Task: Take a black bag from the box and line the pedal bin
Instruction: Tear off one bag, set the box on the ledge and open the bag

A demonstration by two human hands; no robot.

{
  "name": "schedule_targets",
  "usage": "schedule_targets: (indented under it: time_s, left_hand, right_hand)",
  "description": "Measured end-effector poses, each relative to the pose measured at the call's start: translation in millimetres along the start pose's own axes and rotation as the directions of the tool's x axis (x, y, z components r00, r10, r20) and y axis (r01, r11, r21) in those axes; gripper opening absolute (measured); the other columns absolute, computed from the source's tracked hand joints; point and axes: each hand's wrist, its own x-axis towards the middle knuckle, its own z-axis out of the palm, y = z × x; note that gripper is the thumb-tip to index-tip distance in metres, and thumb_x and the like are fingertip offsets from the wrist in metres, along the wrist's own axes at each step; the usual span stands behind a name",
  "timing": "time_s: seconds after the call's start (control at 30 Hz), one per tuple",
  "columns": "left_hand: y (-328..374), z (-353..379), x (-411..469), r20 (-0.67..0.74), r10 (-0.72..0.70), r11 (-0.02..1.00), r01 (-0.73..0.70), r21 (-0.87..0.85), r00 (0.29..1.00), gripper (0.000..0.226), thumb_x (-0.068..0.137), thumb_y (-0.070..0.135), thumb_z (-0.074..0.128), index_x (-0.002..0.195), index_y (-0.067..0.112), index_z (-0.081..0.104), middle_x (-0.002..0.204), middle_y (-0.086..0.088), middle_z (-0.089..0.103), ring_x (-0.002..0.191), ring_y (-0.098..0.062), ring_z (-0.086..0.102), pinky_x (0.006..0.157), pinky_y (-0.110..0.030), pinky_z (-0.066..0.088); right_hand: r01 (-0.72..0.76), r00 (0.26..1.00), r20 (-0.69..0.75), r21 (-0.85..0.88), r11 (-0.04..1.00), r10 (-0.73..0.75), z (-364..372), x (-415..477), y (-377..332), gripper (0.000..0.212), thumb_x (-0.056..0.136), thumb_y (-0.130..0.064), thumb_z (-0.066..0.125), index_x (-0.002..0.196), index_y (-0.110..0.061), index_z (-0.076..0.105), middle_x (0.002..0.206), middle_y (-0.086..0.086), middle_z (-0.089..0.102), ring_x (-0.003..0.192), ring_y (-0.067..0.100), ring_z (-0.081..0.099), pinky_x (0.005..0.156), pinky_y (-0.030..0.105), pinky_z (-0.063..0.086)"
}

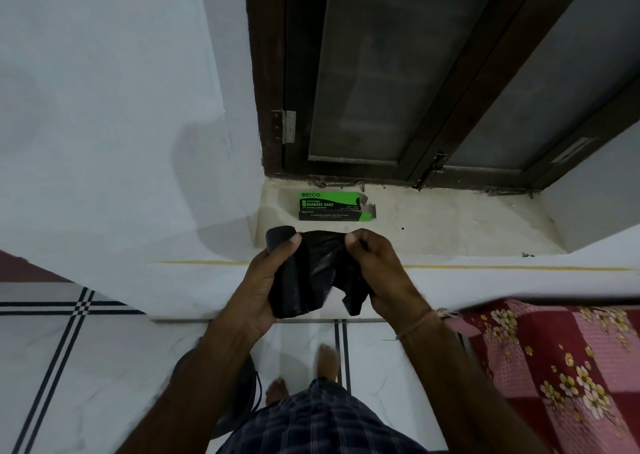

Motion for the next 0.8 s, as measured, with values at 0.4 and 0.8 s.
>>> schedule_targets:
  time_s: [0.4,0.8]
  left_hand:
    - [11,-7,-12,-0.031,0.019,1.000,-0.020,-0.010,0.999,0.044,0.092,0.033,0.070,0.129,0.009,0.069,0.128,-0.017,0.072,0.121,-0.035,0.068,0.110,-0.051,0.048]
    - [12,-7,-19,-0.023,-0.035,0.999,0.035,-0.007,0.999,0.048,0.092,0.040,0.067,0.127,0.008,0.070,0.124,-0.018,0.074,0.116,-0.036,0.071,0.100,-0.048,0.056]
  right_hand:
    - [0.008,0.997,0.080,-0.084,0.996,-0.001,9,-8,-8,0.031,0.104,-0.022,0.055,0.091,0.005,0.062,0.071,0.010,0.057,0.057,0.013,0.051,0.047,0.019,0.043]
    - [-0.015,0.994,0.103,-0.081,0.997,0.023,13,-10,-8,0.027,0.103,-0.026,0.058,0.088,-0.004,0.062,0.069,0.010,0.054,0.052,0.016,0.046,0.041,0.022,0.036]
